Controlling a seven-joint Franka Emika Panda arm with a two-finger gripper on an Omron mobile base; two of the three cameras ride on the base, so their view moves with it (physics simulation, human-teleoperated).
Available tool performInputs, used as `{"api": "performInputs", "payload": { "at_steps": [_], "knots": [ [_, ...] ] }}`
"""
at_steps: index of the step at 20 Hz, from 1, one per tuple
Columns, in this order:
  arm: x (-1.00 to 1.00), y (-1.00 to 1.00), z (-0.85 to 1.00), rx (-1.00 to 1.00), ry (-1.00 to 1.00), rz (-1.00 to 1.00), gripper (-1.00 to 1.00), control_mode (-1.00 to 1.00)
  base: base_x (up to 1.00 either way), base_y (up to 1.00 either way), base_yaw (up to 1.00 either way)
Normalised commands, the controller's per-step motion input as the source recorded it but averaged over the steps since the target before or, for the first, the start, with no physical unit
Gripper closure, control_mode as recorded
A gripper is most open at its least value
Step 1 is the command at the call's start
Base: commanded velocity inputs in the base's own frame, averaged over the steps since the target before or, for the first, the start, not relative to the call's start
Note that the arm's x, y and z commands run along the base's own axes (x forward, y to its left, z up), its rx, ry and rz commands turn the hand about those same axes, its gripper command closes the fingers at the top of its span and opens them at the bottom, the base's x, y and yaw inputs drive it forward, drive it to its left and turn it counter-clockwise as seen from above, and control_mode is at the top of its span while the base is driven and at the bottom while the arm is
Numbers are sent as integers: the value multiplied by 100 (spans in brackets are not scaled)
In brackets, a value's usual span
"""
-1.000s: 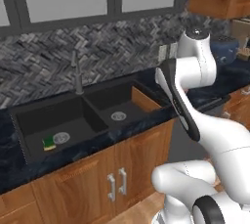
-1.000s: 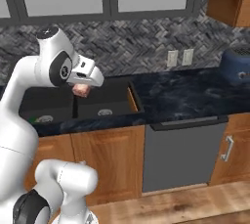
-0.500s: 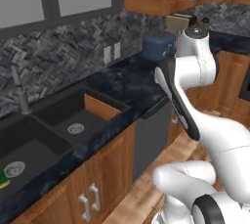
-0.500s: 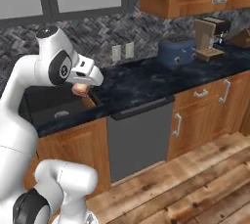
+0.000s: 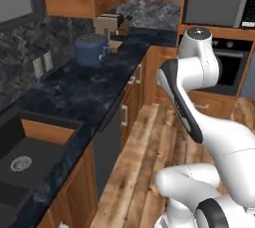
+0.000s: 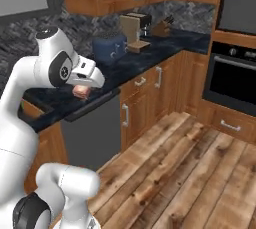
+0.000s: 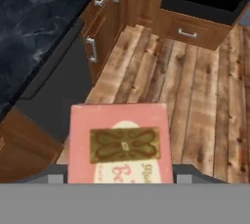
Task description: Pick up the bar soap and sponge from the sink, and place them back in the cabinet, and close the cabinet doors.
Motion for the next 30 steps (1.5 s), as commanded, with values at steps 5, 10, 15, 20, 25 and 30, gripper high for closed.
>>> {"api": "performInputs", "payload": {
  "at_steps": [5, 10, 15, 20, 25, 30],
  "knots": [
    [0, 0, 0, 0, 0, 0, 100, 100, 5, 0, -69],
    [0, 0, 0, 0, 0, 0, 100, 100, 6, 0, -71],
    [0, 0, 0, 0, 0, 0, 100, 100, 1, 0, -82],
    [0, 0, 0, 0, 0, 0, 100, 100, 0, 0, -90],
    [0, 0, 0, 0, 0, 0, 100, 100, 0, 0, -91],
    [0, 0, 0, 0, 0, 0, 100, 100, 0, 0, -92]
  ]
}}
